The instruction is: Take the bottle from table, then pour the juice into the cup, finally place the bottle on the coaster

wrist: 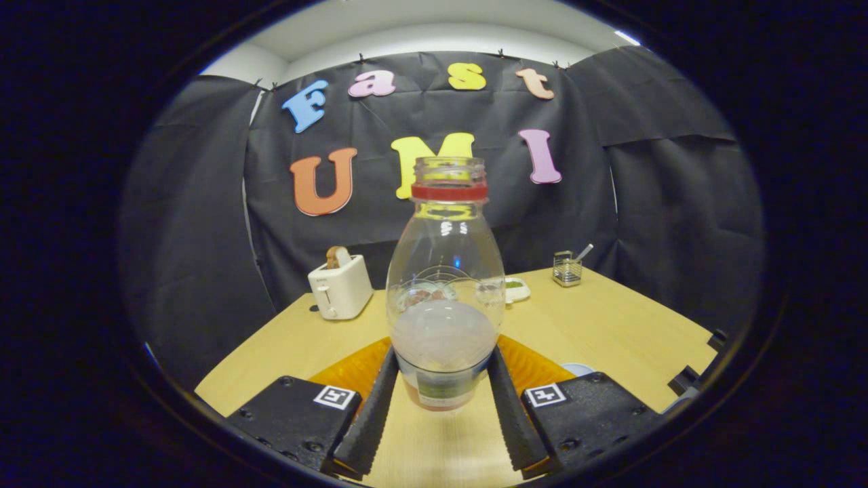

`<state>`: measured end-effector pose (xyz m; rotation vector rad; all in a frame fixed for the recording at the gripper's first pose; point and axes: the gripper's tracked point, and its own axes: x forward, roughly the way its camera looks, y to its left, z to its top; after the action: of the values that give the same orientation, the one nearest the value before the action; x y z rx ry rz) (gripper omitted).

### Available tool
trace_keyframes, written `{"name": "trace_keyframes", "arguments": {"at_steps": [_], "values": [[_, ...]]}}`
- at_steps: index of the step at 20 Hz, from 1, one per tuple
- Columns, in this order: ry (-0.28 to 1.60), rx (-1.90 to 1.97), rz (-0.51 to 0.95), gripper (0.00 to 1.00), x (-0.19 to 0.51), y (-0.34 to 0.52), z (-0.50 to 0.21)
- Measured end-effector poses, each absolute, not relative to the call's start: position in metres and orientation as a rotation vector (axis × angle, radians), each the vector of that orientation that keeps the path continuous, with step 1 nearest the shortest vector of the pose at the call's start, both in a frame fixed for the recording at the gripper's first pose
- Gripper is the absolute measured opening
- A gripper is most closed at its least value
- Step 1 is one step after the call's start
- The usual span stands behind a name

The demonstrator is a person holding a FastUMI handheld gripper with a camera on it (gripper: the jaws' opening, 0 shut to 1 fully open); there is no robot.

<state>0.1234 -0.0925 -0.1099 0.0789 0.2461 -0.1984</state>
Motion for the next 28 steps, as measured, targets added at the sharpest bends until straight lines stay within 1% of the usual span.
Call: {"name": "trace_keyframes", "arguments": {"at_steps": [7,21,28], "values": [[0.249,0.006,-0.205,0.77,0.181,-0.104,-0.11],[0.376,-0.014,-0.242,0.78,0.259,-0.145,-0.192],[0.444,-0.032,-0.235,0.78,0.278,-0.148,-0.23]]}}
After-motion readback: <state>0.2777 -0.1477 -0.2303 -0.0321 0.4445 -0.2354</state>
